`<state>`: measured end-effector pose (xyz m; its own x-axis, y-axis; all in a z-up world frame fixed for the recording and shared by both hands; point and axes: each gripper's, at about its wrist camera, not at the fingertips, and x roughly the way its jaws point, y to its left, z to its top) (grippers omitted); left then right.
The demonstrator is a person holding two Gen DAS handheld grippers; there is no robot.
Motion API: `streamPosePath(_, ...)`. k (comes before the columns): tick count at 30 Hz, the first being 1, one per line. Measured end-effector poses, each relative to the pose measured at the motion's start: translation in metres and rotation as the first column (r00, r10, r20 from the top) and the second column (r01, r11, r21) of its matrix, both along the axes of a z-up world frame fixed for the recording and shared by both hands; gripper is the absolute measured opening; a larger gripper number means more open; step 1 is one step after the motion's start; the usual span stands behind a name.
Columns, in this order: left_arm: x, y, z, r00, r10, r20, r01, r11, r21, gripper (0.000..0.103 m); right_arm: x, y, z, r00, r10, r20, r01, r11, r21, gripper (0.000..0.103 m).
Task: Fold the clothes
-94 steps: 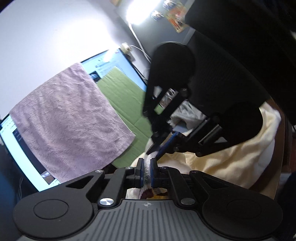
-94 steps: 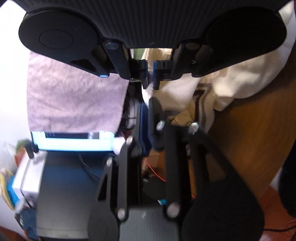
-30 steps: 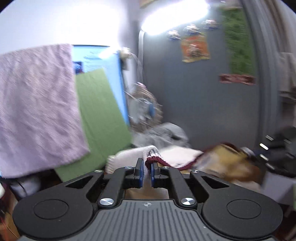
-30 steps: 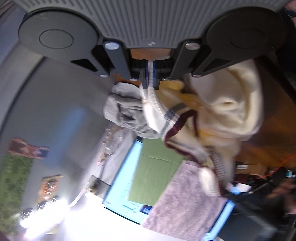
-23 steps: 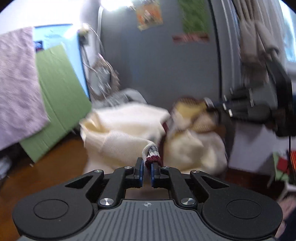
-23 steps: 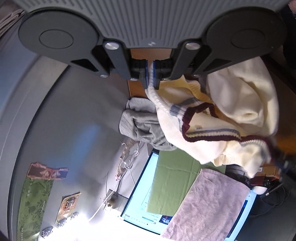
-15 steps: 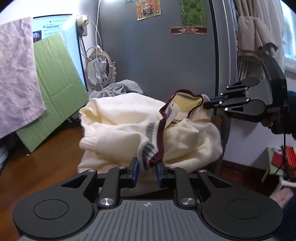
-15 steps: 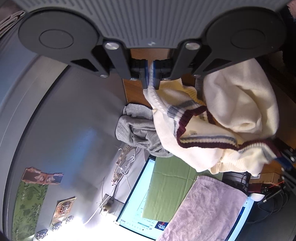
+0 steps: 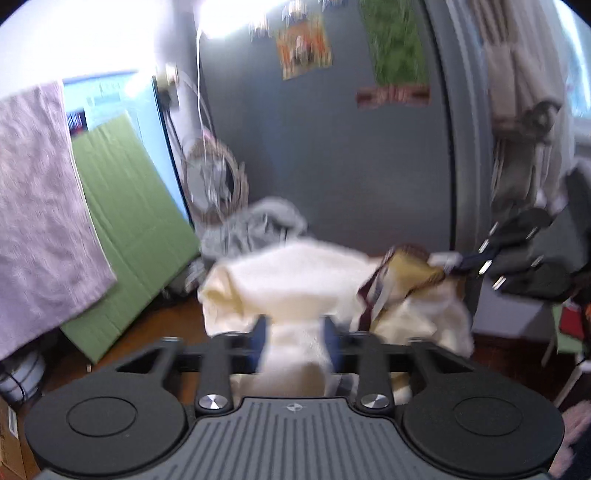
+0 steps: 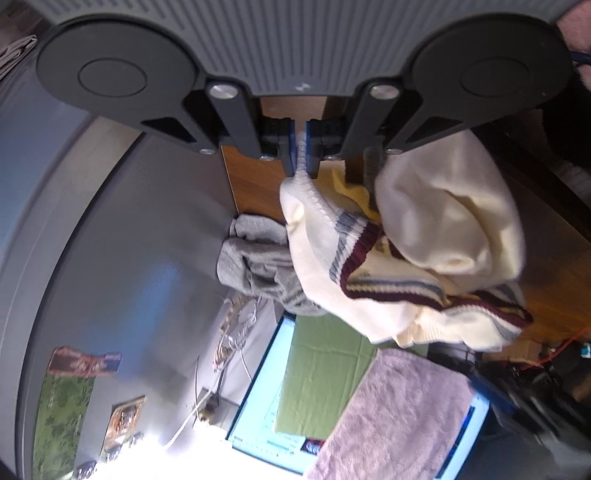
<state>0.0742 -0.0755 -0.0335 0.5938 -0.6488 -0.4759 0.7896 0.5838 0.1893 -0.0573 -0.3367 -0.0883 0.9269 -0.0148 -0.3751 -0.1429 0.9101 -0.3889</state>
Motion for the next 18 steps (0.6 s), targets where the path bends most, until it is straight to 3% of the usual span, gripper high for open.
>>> streamPosePath(3,0.004,0.003,-0.024,0.998,0.013,-0.054,-0.009,0.997,0.075,0.011,-0.012,0.004,0.008,0.999,0.029,0.022,-0.03,1.0,0.003,0.006)
streamPosePath(7,0.0,0.005,-0.044,0.998,0.032,-0.048,-0.023,0.986,0.165,0.012,-0.019,0.009,0.012,0.998,0.064,0.026,-0.064,0.998,-0.005,0.006)
streamPosePath(11,-0.005,0.004,-0.022,1.0,0.008,-0.006,-0.007,0.983,0.185,0.011,-0.018,0.013,0.011,0.995,0.091,0.032,-0.091,0.996,-0.011,0.006)
streamPosePath(14,-0.007,-0.008,0.006,0.997,-0.042,0.072,0.025,0.974,0.226,0.011,-0.018,0.012,0.011,0.994,0.105,0.043,-0.104,0.995,-0.005,0.006)
streamPosePath(18,0.001,-0.041,0.021,0.976,-0.154,0.154,0.093,0.934,0.345,0.011,-0.02,0.009,0.008,0.991,0.121,0.054,-0.121,0.993,0.007,0.006)
